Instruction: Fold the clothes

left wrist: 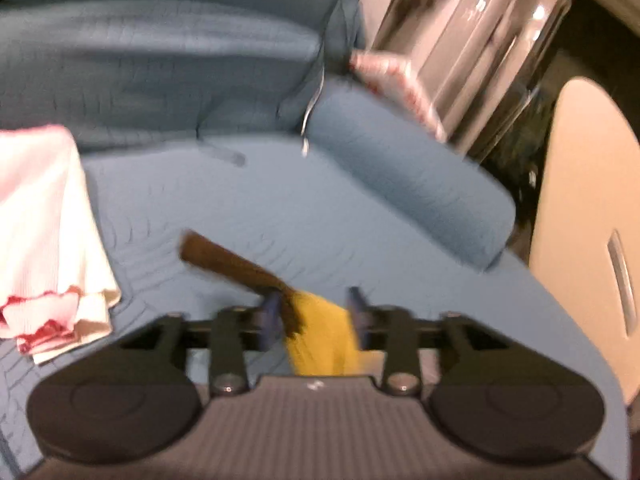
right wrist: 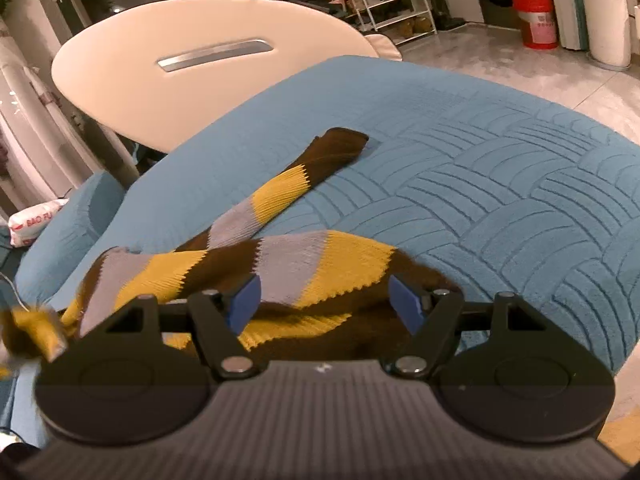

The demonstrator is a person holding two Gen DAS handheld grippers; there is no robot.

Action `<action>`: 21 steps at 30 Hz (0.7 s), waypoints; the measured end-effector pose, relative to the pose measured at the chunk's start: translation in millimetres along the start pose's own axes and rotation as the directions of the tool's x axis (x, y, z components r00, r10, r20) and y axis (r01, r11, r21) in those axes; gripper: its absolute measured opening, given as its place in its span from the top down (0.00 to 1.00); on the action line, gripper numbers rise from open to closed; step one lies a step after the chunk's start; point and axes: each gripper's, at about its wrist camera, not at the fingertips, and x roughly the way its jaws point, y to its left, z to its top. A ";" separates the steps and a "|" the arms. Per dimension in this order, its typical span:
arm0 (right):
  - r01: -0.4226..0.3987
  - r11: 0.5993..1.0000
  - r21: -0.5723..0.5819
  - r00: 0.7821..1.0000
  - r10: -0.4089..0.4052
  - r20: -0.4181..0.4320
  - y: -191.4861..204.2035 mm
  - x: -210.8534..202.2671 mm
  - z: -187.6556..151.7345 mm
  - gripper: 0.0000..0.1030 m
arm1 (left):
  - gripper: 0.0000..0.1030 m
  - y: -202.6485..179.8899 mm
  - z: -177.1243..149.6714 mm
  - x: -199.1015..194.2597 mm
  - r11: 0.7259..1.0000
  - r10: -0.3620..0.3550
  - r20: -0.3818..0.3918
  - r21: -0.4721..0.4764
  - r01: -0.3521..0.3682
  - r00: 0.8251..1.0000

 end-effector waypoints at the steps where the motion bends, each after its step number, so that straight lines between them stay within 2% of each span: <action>1: -0.005 1.000 -0.009 1.000 0.005 -0.006 1.7 1.7 0.0 0.29 | 0.28 -3.0 2.0 2.0 0.999 -0.031 -0.024 0.027 0.032 0.999; 3: -0.017 0.999 -0.034 1.000 0.016 -0.023 6.2 5.4 0.4 0.29 | 0.27 -21.1 4.5 -0.2 0.982 -0.138 -0.057 0.118 0.144 0.989; 5: -0.025 0.999 -0.043 0.999 0.023 -0.037 8.8 9.0 0.8 0.29 | 0.20 -42.9 4.5 -7.3 0.956 -0.212 -0.036 0.198 0.215 0.977; 6: -0.025 0.999 -0.042 0.999 0.023 -0.038 8.5 9.2 0.9 0.29 | 0.11 -64.1 2.8 -10.3 0.929 -0.244 -0.023 0.281 0.240 0.970; 7: -0.027 0.999 -0.036 0.999 0.026 -0.034 7.4 8.4 1.3 0.29 | 0.04 -85.0 -0.9 -6.5 0.899 -0.239 -0.038 0.369 0.236 0.970; 8: -0.033 0.999 -0.025 0.999 0.032 -0.029 5.7 7.8 2.3 0.29 | 0.00 -108.0 -8.6 4.9 0.851 -0.222 -0.084 0.470 0.235 0.971; 9: -0.039 0.999 -0.014 0.999 0.038 -0.024 3.9 7.2 3.3 0.29 | 0.00 -130.8 -19.6 21.9 0.784 -0.197 -0.151 0.569 0.248 0.969; 11: -0.043 0.999 0.010 0.999 0.044 -0.022 -0.2 7.2 4.6 0.29 | 0.04 -156.2 -41.8 54.1 0.671 -0.111 -0.247 0.696 0.256 0.963; 12: -0.047 0.999 0.020 0.999 0.047 -0.020 -1.9 6.7 5.0 0.29 | 0.19 -163.9 -59.7 77.2 0.595 -0.019 -0.285 0.767 0.240 0.958; 13: -0.051 0.998 0.029 0.999 0.051 -0.017 -4.0 5.5 5.7 0.29 | 0.34 -168.1 -72.6 93.1 0.537 0.046 -0.306 0.810 0.235 0.951; 14: -0.055 0.998 0.039 0.998 0.056 -0.014 -6.1 4.3 6.4 0.29 | 0.35 -165.2 -78.2 96.5 0.523 0.056 -0.316 0.817 0.242 0.947; 15: -0.059 0.997 0.048 0.998 0.060 -0.011 -8.1 3.2 7.1 0.29 | 0.38 -159.9 -83.7 97.1 0.520 0.050 -0.324 0.816 0.253 0.945; 16: -0.060 0.997 0.050 0.998 0.061 -0.010 -9.0 2.4 7.1 0.29 | 0.54 -151.5 -85.0 96.8 0.541 0.030 -0.341 0.796 0.271 0.940; 17: -0.069 0.996 0.055 0.998 0.069 -0.004 -10.7 1.7 7.6 0.29 | 0.68 -138.8 -78.5 94.7 0.600 -0.008 -0.366 0.743 0.297 0.931; 18: -0.076 0.995 0.061 0.997 0.077 0.000 -12.3 1.2 8.2 0.29 | 0.90 -127.8 -70.5 90.3 0.652 -0.029 -0.366 0.699 0.295 0.930; 19: -0.078 0.995 0.066 0.997 0.078 -0.001 -13.4 1.9 8.8 0.29 | 0.90 -121.1 -66.1 84.3 0.673 -0.027 -0.341 0.689 0.269 0.940; 21: -0.077 0.994 0.079 0.997 0.078 -0.009 -15.8 5.1 10.5 0.29 | 0.91 -110.9 -62.9 71.4 0.684 -0.027 -0.299 0.690 0.236 0.954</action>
